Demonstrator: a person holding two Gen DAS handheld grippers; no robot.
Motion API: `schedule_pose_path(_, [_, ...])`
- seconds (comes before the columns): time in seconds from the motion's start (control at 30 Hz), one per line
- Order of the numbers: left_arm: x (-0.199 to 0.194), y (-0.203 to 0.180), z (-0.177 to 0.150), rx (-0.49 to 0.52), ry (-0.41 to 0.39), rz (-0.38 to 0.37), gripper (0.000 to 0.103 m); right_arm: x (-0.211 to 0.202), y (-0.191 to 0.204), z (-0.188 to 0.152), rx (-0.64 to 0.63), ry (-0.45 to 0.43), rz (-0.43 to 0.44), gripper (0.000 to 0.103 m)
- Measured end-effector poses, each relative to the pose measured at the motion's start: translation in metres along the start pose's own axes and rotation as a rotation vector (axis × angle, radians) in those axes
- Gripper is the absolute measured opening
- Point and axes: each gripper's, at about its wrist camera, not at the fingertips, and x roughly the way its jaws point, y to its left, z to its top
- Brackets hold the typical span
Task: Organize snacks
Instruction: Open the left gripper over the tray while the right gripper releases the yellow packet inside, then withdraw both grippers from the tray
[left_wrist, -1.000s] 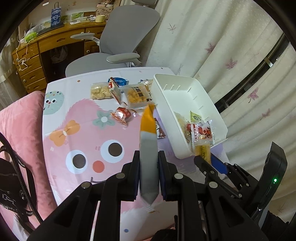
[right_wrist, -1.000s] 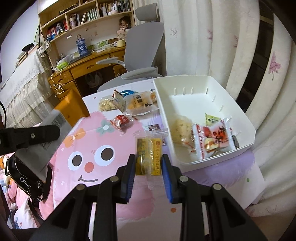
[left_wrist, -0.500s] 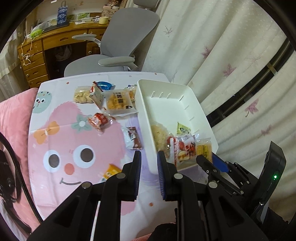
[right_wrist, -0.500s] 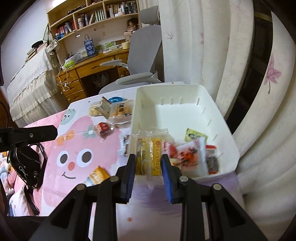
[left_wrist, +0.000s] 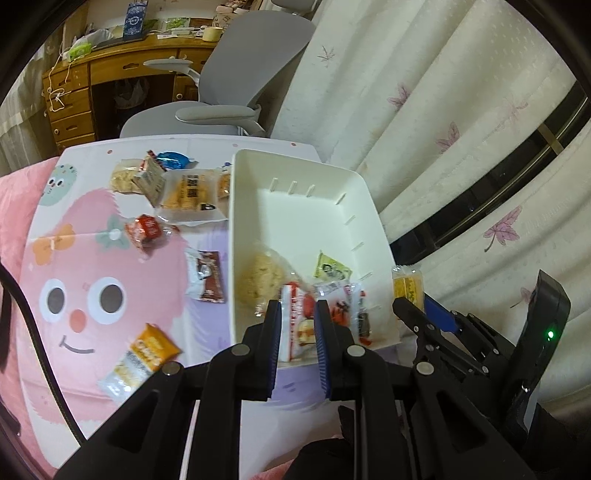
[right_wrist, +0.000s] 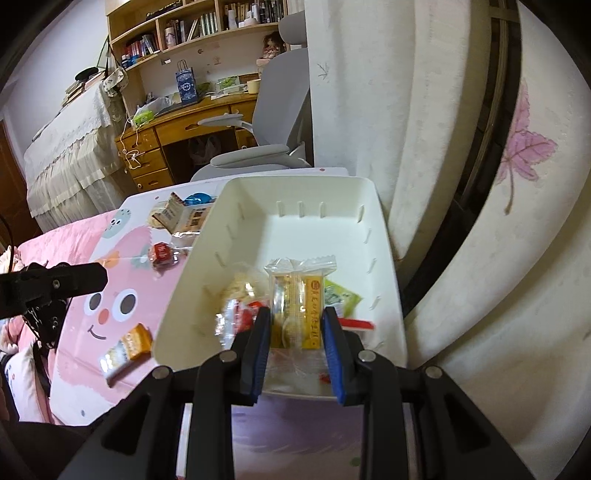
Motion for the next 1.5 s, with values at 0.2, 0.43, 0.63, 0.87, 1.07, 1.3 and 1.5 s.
schedule_pose_path(0.2, [0.005, -0.009, -0.003, -0.015, -0.006, 0.013, 0.020, 0.007, -0.018, 0.002, 0.008, 0.021, -0.006, 0.036])
schedule_pose_path(0.43, [0.002, 0.002, -0.007, -0.057, 0.006, 0.067, 0.035, 0.013, -0.016, -0.003, 0.021, 0.056, 0.027, 0.044])
schedule_pose_path(0.63, [-0.002, 0.020, -0.018, -0.074, 0.047, 0.121, 0.053, 0.017, -0.002, -0.010, 0.030, 0.080, 0.055, 0.044])
schedule_pose_path(0.87, [-0.021, 0.054, -0.034, -0.111, 0.062, 0.162, 0.059, 0.014, 0.023, -0.015, 0.076, 0.082, 0.065, 0.044])
schedule_pose_path(1.07, [-0.046, 0.095, -0.041, -0.124, 0.064, 0.179, 0.064, 0.012, 0.051, -0.017, 0.134, 0.094, 0.076, 0.044])
schedule_pose_path(1.3, [-0.074, 0.143, -0.042, -0.095, 0.070, 0.182, 0.067, 0.009, 0.093, -0.023, 0.226, 0.097, 0.032, 0.044])
schedule_pose_path(1.5, [-0.089, 0.182, -0.037, -0.050, 0.094, 0.183, 0.072, 0.014, 0.122, -0.035, 0.338, 0.143, 0.021, 0.044])
